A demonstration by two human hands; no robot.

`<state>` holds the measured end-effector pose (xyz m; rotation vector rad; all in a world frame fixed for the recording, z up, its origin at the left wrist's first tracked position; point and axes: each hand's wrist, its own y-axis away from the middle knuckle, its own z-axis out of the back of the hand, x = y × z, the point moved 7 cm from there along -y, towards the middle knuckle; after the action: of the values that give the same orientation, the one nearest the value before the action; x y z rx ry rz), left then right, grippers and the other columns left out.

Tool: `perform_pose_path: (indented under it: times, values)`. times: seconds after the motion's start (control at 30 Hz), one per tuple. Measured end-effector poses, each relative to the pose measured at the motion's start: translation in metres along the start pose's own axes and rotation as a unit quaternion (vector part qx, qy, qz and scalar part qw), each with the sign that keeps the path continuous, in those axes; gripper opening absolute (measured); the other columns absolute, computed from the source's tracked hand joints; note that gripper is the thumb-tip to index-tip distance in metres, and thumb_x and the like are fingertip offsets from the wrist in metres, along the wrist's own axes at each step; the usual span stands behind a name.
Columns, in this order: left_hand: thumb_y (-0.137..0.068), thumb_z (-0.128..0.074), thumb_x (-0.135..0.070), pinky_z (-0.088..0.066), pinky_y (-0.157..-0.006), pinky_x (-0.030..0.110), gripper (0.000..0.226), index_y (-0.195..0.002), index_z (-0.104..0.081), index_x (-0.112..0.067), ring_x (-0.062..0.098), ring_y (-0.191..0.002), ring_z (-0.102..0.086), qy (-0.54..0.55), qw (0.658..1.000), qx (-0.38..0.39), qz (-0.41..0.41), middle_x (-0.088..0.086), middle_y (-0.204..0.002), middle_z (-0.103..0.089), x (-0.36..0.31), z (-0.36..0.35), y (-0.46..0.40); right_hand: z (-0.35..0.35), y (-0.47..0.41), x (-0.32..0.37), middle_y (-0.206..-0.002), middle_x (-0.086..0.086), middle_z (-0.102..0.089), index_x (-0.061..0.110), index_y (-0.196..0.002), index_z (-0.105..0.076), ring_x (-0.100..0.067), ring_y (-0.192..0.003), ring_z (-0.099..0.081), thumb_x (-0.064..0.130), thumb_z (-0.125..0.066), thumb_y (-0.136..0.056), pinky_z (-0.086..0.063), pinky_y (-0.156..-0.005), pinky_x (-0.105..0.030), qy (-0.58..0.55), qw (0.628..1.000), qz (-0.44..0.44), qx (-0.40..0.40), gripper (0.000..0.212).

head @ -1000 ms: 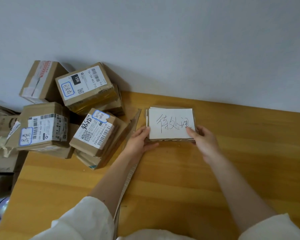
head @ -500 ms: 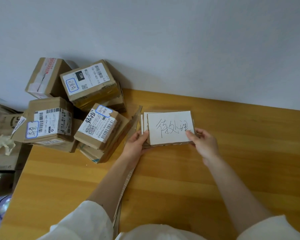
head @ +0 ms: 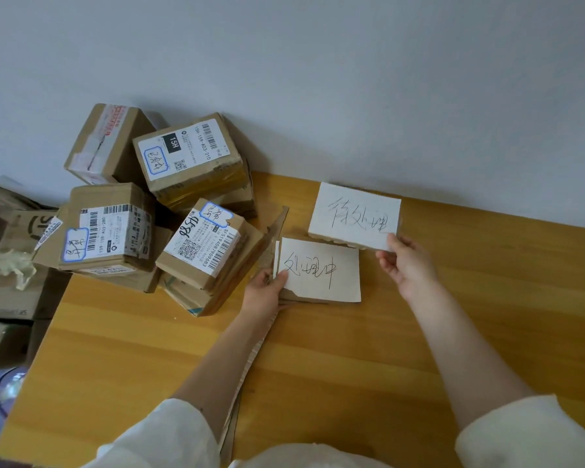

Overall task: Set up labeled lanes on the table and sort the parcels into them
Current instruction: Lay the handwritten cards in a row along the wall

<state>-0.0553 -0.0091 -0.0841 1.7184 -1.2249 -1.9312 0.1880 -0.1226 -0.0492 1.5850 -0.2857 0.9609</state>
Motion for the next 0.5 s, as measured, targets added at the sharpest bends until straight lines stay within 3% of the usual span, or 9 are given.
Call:
perform_pose_path:
  times: [0.07, 0.23, 0.4, 0.5]
  values:
    - [-0.096, -0.057, -0.023, -0.057, -0.057, 0.018, 0.013, -0.105, -0.061, -0.015, 0.011, -0.079, -0.068, -0.009, 1.0, -0.002, 0.0, -0.001, -0.093, -0.071, 0.001, 0.002, -0.002, -0.013, -0.011, 0.008, -0.095, -0.006, -0.069, 0.015, -0.11, -0.058, -0.012, -0.068, -0.065, 0.013, -0.055, -0.098, -0.053, -0.049, -0.017, -0.002, 1.0, -0.005, 0.013, 0.012]
    - [-0.094, -0.059, -0.028, -0.058, -0.084, 0.035, 0.014, -0.103, -0.062, -0.018, 0.017, -0.094, -0.068, -0.052, 0.999, -0.007, 0.01, 0.003, -0.107, -0.071, 0.008, 0.005, -0.011, -0.048, -0.037, 0.012, -0.096, -0.008, -0.067, 0.015, -0.119, -0.053, -0.013, -0.069, -0.065, 0.009, -0.048, -0.101, -0.052, -0.048, -0.018, 0.039, 0.998, -0.024, 0.035, 0.02]
    - [-0.095, -0.058, -0.03, -0.058, -0.076, 0.031, 0.015, -0.105, -0.062, -0.019, 0.018, -0.094, -0.068, -0.05, 0.999, -0.01, 0.02, 0.002, -0.106, -0.071, 0.008, 0.005, -0.016, -0.072, -0.051, 0.002, -0.101, -0.011, -0.063, 0.01, -0.139, -0.043, -0.013, -0.067, -0.062, 0.004, -0.042, -0.102, -0.053, -0.046, -0.018, 0.07, 0.995, -0.058, 0.032, 0.037]
    - [-0.094, -0.059, -0.029, -0.059, -0.078, 0.033, 0.017, -0.107, -0.062, -0.018, 0.018, -0.093, -0.068, -0.048, 0.999, -0.014, 0.023, 0.002, -0.107, -0.07, 0.007, 0.006, -0.018, -0.079, -0.054, -0.002, -0.109, -0.009, -0.061, 0.008, -0.141, -0.04, -0.013, -0.074, -0.064, 0.001, -0.042, -0.101, -0.056, -0.063, -0.023, 0.065, 0.996, -0.05, 0.043, 0.04]
